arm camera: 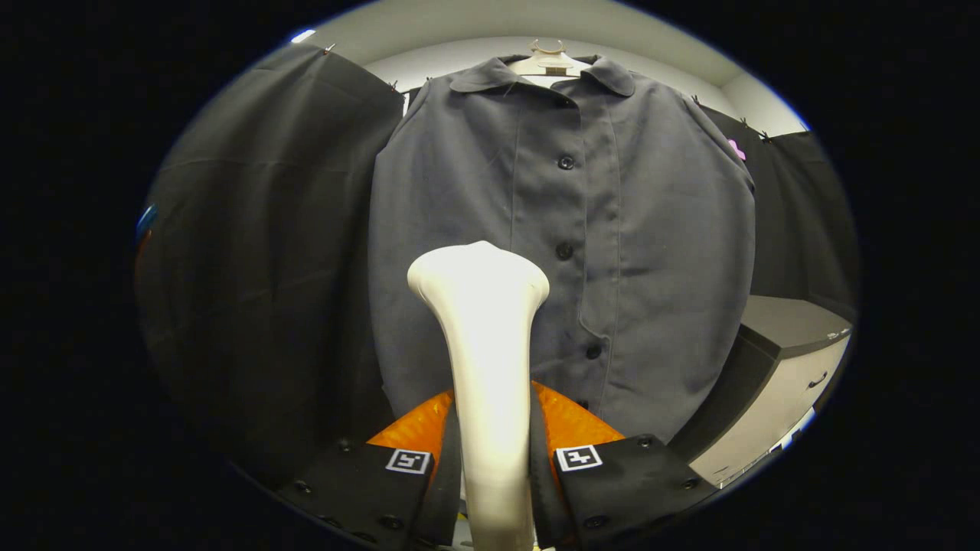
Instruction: Iron the clothes twice with a garment steamer, once on the left side and once on the right side.
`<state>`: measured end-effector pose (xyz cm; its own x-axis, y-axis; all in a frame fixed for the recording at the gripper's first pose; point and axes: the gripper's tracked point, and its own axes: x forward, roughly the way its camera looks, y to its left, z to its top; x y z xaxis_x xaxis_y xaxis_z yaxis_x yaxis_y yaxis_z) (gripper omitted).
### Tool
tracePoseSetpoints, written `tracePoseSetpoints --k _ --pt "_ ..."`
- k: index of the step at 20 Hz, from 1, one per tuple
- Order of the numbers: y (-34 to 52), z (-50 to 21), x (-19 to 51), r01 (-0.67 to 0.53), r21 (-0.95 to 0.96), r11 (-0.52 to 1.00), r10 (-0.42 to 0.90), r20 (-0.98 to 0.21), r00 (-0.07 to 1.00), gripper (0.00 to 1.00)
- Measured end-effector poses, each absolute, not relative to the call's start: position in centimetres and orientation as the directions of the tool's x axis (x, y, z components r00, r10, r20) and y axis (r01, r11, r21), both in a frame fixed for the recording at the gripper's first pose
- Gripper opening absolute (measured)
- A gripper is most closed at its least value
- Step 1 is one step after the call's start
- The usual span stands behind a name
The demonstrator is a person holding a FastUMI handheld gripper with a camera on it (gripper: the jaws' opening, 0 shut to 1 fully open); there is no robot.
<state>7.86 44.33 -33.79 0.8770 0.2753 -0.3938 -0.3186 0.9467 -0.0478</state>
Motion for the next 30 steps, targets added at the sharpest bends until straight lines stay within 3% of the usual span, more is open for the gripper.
tracePoseSetpoints --k 12,21,30 --pt "44.6 -34.8 7.1 -0.333 -0.011 0.943 0.296 -0.431 0.853 0.46" --pt "41.4 -24.5 6.3 -0.364 0.026 0.931 0.359 -0.245 0.901 0.46" --pt "32.3 -15.9 4.8 -0.333 0.066 0.941 0.339 -0.128 0.932 0.45"
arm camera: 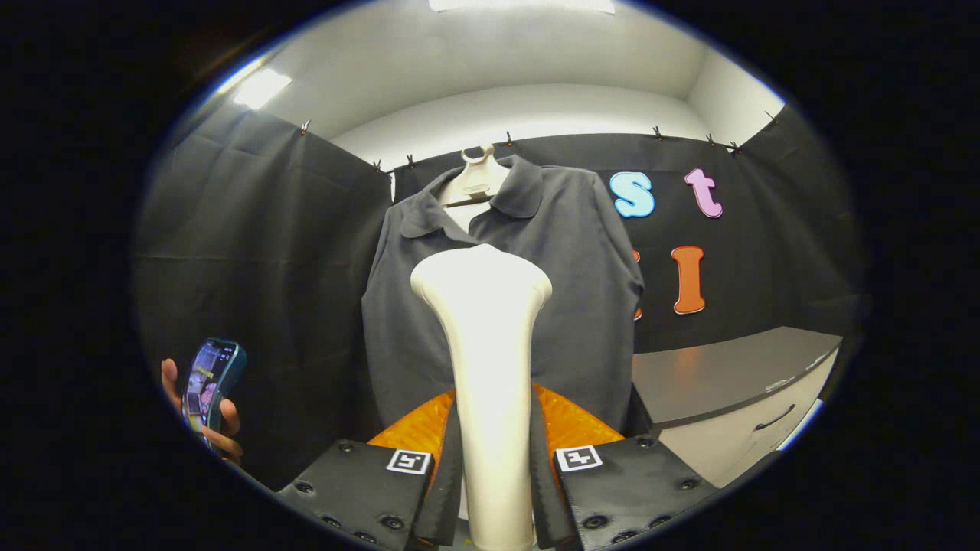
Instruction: Iron the clothes twice with a garment steamer, once on the left side and once on the right side.
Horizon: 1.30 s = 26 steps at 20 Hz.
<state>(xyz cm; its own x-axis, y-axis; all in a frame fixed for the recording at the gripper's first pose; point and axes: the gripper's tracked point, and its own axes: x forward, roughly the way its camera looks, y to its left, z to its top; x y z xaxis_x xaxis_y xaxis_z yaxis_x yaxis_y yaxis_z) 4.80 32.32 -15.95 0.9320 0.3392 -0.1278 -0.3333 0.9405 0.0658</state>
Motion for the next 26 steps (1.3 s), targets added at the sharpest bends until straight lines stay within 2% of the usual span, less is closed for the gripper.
tracePoseSetpoints --k 14,26 --pt "16.0 -13.0 -0.8 -0.228 0.03 0.973 0.229 -0.104 0.968 0.45" --pt "10.3 -13.8 -4.0 -0.197 -0.007 0.98 0.194 -0.137 0.971 0.45"
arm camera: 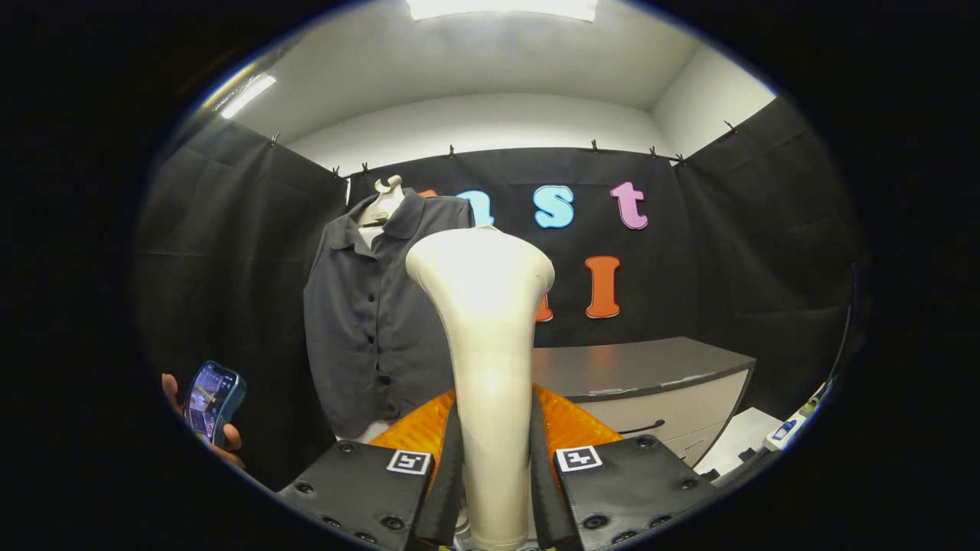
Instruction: Iron the clothes twice with a garment steamer, once on the left side and once on the right side.
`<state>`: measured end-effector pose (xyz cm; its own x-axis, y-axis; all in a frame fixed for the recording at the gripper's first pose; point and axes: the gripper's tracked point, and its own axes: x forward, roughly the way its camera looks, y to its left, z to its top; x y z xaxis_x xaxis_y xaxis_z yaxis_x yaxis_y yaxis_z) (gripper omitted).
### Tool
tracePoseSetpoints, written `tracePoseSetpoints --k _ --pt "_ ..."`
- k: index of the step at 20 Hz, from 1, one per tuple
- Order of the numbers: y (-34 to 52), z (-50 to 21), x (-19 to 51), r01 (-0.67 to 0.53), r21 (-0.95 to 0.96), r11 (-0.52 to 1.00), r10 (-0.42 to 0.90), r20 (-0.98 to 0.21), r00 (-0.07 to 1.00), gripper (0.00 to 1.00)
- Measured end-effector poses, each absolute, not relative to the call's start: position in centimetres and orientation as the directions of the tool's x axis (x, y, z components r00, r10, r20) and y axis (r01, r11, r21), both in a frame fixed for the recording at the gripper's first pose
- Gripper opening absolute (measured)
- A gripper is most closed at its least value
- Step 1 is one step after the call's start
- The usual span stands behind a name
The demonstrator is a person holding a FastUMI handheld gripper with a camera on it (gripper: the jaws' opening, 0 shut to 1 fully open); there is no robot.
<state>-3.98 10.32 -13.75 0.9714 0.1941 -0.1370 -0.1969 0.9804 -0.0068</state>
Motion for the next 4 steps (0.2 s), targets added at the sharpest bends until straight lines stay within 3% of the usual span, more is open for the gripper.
tracePoseSetpoints --k 4 --pt "10.14 -13.91 -4.24 -0.185 -0.002 0.983 0.183 -0.136 0.974 0.46"
